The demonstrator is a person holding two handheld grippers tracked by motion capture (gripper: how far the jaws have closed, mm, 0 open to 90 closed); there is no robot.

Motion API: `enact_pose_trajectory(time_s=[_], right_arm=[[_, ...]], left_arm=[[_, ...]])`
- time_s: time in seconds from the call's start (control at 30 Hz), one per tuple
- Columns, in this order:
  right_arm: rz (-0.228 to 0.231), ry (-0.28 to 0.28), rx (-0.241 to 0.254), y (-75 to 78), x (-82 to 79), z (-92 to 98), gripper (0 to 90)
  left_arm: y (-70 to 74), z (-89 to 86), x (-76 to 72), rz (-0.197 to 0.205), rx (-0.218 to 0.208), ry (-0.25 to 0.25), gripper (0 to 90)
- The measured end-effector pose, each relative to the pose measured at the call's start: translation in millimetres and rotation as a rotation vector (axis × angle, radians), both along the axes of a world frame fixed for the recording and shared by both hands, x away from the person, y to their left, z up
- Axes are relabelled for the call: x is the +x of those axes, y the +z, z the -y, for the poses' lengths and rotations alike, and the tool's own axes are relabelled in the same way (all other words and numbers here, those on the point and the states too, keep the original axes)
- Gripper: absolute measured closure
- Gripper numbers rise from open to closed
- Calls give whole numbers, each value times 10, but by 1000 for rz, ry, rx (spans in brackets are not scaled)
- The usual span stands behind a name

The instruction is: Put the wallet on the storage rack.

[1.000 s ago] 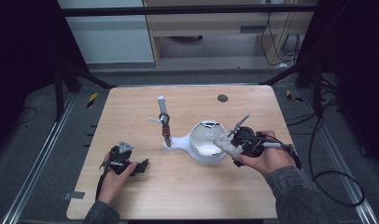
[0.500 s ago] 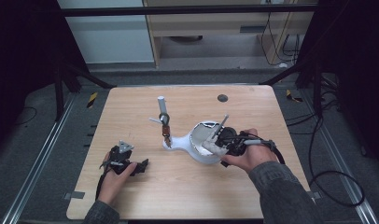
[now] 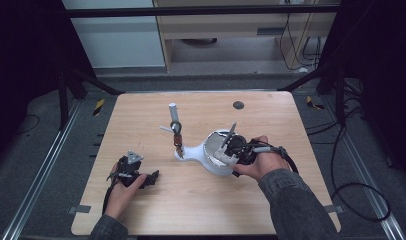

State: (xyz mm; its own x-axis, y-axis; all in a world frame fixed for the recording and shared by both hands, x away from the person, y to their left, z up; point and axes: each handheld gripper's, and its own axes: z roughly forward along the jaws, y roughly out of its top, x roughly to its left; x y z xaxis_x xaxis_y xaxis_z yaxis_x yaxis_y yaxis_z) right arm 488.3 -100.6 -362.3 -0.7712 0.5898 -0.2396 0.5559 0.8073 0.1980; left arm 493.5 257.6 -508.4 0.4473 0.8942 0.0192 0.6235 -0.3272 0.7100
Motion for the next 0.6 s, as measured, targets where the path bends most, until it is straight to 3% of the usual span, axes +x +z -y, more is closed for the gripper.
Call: enact_pose_trajectory(time_s=[0.3,0.6], right_arm=[[-10,8,0,-1,15,-14,315],[-22,16,-35,0,63,-43,315]], left_arm=[[0,0,0,0,0,0,0],[0,1,0,0,-1,-1,0]])
